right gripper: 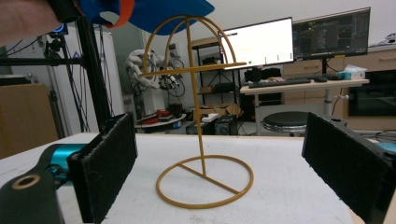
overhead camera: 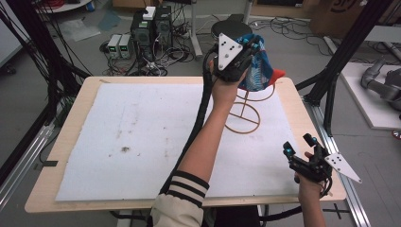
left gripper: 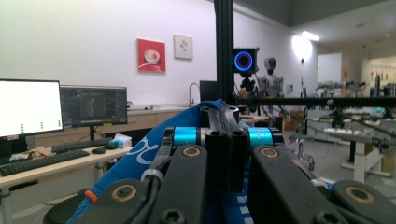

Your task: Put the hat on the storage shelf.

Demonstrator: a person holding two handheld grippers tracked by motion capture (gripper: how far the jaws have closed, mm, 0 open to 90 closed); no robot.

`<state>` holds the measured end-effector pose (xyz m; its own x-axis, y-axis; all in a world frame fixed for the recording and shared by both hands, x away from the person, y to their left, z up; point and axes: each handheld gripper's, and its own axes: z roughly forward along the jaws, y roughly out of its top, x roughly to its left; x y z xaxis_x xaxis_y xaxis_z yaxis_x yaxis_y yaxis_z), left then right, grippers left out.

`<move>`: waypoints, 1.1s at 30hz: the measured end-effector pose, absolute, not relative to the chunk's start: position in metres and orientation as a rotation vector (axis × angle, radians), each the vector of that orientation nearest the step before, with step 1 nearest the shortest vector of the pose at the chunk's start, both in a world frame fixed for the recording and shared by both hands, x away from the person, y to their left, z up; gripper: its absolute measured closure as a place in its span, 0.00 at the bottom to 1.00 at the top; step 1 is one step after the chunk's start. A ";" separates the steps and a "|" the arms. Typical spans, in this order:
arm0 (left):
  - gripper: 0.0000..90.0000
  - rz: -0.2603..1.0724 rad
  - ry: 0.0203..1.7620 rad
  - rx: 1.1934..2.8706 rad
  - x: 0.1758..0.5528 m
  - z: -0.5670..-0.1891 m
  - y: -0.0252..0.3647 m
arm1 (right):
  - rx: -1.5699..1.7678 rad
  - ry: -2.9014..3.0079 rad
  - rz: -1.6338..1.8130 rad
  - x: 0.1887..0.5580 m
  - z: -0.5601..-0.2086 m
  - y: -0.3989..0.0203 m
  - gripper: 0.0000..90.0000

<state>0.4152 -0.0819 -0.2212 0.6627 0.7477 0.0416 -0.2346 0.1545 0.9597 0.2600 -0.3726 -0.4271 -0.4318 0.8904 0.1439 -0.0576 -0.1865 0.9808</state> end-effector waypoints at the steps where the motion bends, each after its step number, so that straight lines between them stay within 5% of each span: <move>1: 0.99 0.749 0.515 1.236 0.417 -0.223 -0.084 | 1.016 1.363 1.705 0.260 -0.427 -0.373 0.11; 16: 0.98 0.761 0.592 1.301 0.434 -0.242 -0.093 | 0.999 1.356 1.722 0.257 -0.426 -0.373 0.11; 33: 0.65 0.761 0.628 1.304 0.435 -0.246 -0.094 | 0.996 1.355 1.722 0.257 -0.426 -0.373 0.11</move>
